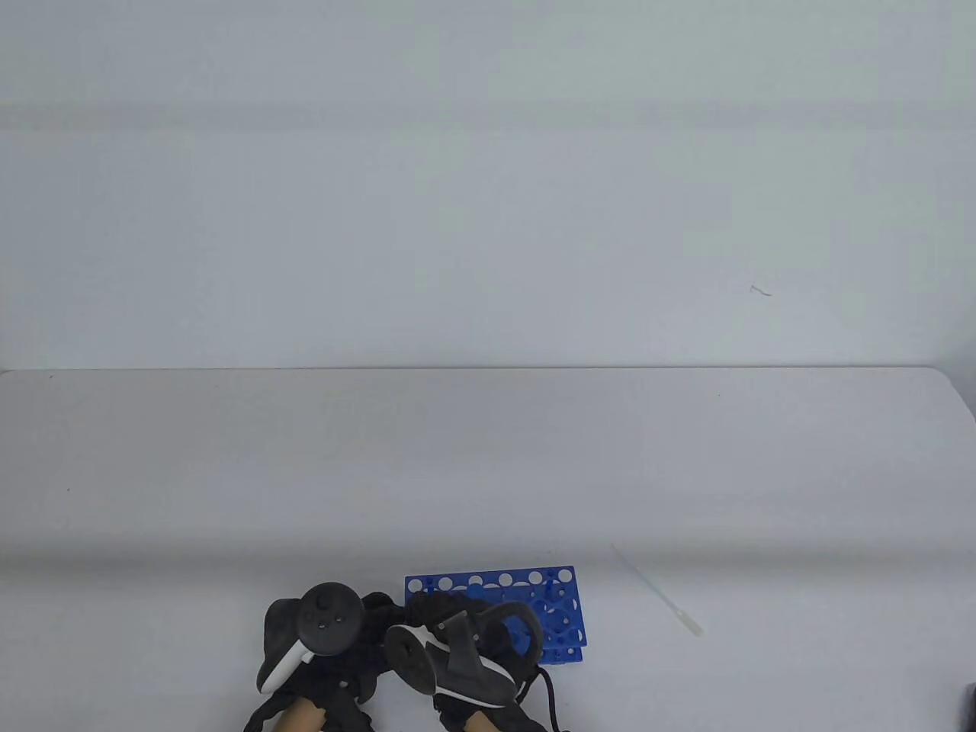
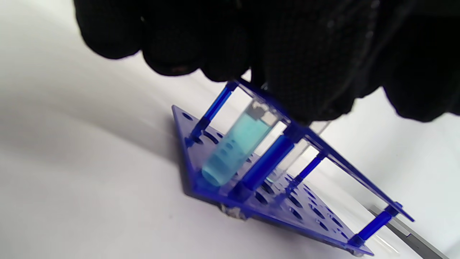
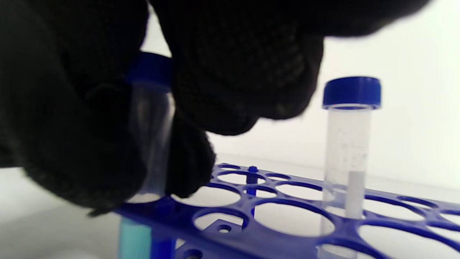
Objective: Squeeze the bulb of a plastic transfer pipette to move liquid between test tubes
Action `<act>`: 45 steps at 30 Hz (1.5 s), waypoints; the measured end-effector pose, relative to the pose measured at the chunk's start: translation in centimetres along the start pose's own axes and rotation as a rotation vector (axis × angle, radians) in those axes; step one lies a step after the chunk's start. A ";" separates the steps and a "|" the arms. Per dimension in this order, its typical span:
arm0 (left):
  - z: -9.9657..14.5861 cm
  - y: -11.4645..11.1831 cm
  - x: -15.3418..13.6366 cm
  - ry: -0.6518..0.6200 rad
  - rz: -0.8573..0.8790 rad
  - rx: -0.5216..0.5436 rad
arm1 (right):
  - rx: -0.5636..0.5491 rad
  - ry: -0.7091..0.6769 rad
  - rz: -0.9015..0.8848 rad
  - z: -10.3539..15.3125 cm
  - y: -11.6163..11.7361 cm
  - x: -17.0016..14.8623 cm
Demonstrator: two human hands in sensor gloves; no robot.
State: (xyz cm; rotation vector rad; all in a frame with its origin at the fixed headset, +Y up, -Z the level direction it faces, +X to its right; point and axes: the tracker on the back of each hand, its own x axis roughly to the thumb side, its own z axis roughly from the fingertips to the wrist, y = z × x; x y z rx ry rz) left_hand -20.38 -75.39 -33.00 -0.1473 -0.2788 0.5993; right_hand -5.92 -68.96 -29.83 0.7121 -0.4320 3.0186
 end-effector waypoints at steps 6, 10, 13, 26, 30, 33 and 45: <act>0.0 0.0 0.0 0.001 -0.006 0.000 | 0.110 -0.055 -0.012 0.0 -0.5 1.0; 0.0 0.0 0.0 0.002 -0.013 -0.001 | 0.075 -0.031 -0.021 0.2 -1.0 0.7; 0.0 0.0 0.0 0.002 -0.014 -0.001 | 0.011 0.008 -0.038 0.3 -1.1 0.4; 0.0 -0.1 0.1 0.002 -0.019 0.000 | 0.116 -0.011 -0.007 -0.1 -0.9 1.0; 0.0 -0.1 0.1 0.002 -0.019 0.000 | 0.032 0.045 0.056 -0.1 -0.6 0.7; 0.0 -0.1 0.1 0.002 -0.018 0.000 | 0.050 0.037 0.090 -0.3 -0.1 0.8; 0.0 0.0 0.1 0.003 -0.016 -0.001 | 0.027 0.033 0.134 -0.2 -0.4 1.3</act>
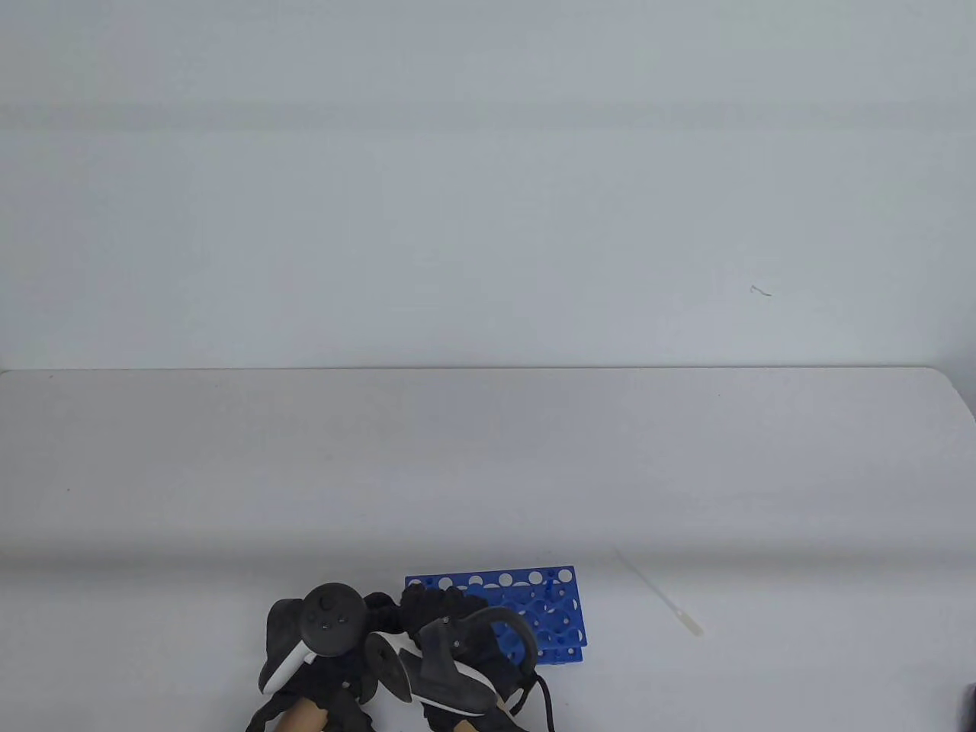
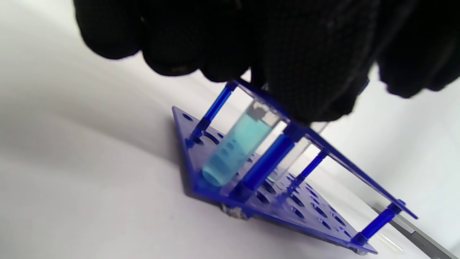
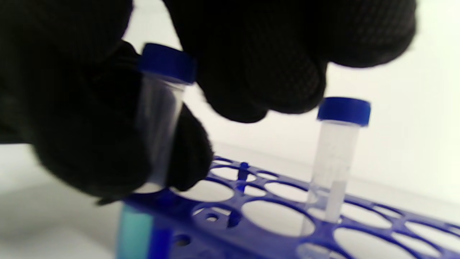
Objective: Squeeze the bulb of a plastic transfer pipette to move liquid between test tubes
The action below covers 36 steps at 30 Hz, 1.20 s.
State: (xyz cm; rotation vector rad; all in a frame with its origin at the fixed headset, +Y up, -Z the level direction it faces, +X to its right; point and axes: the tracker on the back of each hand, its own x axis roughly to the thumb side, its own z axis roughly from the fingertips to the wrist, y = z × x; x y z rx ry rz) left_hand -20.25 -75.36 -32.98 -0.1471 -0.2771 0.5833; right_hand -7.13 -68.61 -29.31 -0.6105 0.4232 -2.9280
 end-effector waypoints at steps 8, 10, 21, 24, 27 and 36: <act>0.0 0.0 0.0 0.001 0.000 -0.001 | 0.130 -0.104 -0.105 -0.1 -0.6 0.1; 0.0 0.0 0.0 0.001 0.000 -0.001 | 0.146 -0.078 -0.103 -0.1 -0.7 -0.1; 0.0 0.0 0.0 0.003 0.002 -0.002 | 0.065 -0.082 -0.064 -0.1 -0.8 0.3; 0.0 0.0 0.0 0.002 0.000 -0.001 | 0.017 -0.041 -0.197 0.0 -2.2 -1.3; 0.0 0.0 0.0 0.002 -0.003 -0.002 | -0.075 0.047 -0.354 0.5 -4.3 -4.5; -0.1 0.1 0.0 0.003 -0.001 -0.009 | -0.152 0.373 -0.372 4.4 -3.2 -19.2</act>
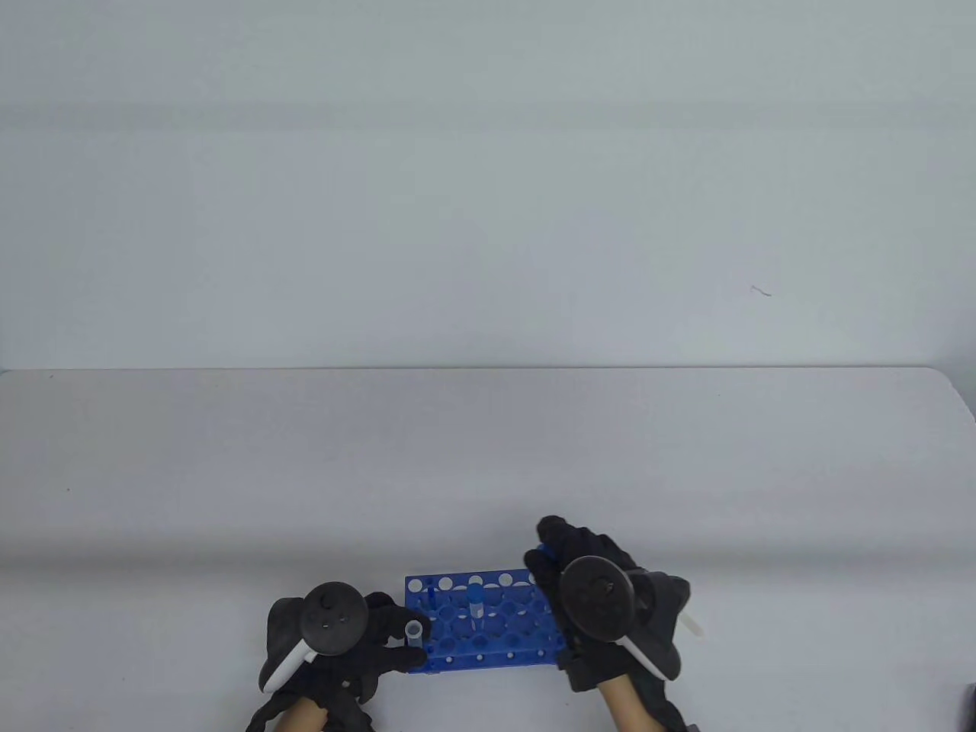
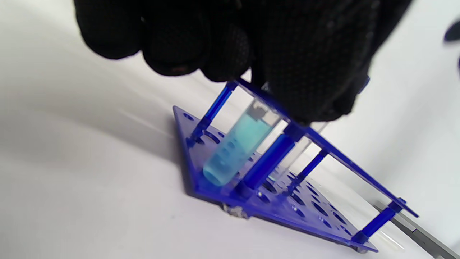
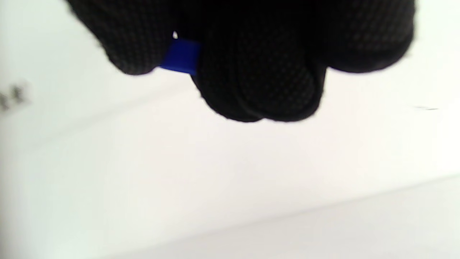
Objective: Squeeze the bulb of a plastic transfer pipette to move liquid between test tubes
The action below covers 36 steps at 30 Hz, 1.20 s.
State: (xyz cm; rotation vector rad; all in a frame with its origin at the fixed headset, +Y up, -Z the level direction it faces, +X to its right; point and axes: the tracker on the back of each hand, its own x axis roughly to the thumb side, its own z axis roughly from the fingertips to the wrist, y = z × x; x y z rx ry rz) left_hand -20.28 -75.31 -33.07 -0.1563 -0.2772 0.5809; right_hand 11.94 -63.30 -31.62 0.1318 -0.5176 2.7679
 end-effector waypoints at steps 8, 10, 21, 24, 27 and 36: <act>0.1 0.0 0.0 0.002 0.011 0.003 | 0.402 0.132 0.119 0.9 6.8 -7.6; 0.1 -0.1 0.0 0.002 0.010 0.005 | 0.480 0.117 0.113 1.2 8.1 -7.9; 0.2 -0.1 0.0 0.001 0.002 0.002 | 0.547 0.011 0.225 2.0 10.7 -6.3; 0.2 -0.1 -0.1 0.001 0.007 -0.003 | 0.539 -0.025 0.301 2.1 11.1 -5.8; 0.2 -0.1 0.0 0.001 0.006 -0.009 | 0.540 -0.052 0.343 2.2 11.3 -5.4; 0.2 -0.1 0.0 -0.001 0.007 -0.017 | 0.543 -0.075 0.454 2.4 11.7 -5.1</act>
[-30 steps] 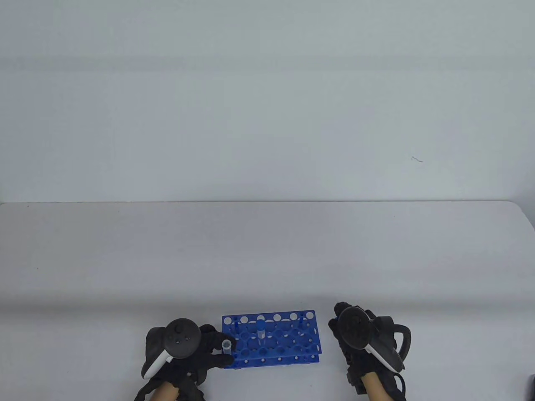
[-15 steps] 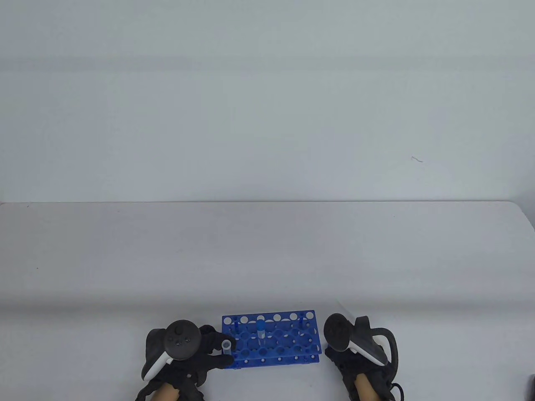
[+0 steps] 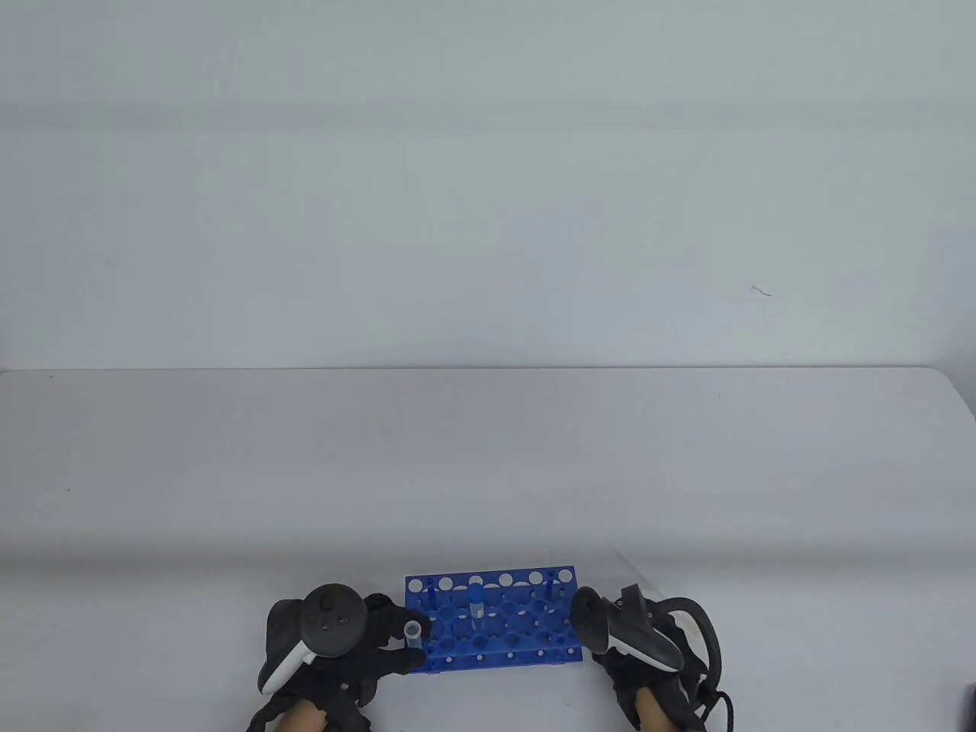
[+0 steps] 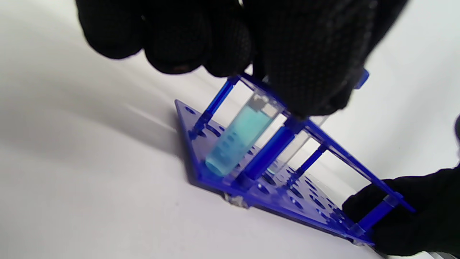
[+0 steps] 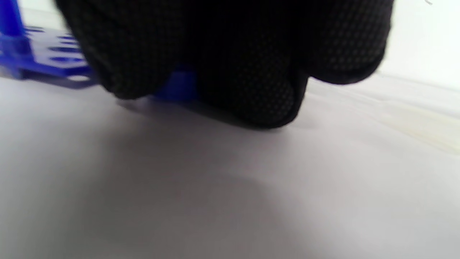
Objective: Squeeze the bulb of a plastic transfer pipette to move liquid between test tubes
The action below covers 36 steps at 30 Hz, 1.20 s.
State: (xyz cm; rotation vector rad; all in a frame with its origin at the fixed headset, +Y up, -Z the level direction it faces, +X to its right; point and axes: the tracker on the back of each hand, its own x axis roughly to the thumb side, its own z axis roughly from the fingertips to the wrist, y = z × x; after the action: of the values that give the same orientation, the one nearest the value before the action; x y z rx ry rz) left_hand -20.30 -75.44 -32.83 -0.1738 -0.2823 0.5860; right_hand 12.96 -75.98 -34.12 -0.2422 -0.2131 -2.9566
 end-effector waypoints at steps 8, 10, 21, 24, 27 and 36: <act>0.0 0.0 0.0 -0.001 0.000 -0.003 | 0.032 0.004 0.033 0.0 -0.1 0.1; 0.0 0.0 0.0 -0.002 0.001 -0.003 | 0.056 0.008 0.002 0.0 -0.4 -0.3; 0.0 0.0 0.0 -0.002 0.003 -0.009 | -0.471 0.056 -0.711 4.8 -8.5 -5.5; 0.0 0.0 0.0 -0.002 0.005 -0.010 | -0.615 -0.022 -0.773 5.4 -11.1 -4.0; 0.0 0.0 0.0 -0.002 0.008 -0.012 | -0.624 -0.075 -0.676 5.0 -13.1 -1.5; -0.1 0.0 -0.1 -0.002 0.007 -0.014 | -0.340 -0.166 -0.801 0.4 -10.7 6.1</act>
State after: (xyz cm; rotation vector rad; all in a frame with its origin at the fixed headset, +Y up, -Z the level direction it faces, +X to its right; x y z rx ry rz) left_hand -20.38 -75.47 -32.91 -0.1876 -0.2879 0.5913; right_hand 5.23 -66.42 -34.09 -0.5602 0.2420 -3.7598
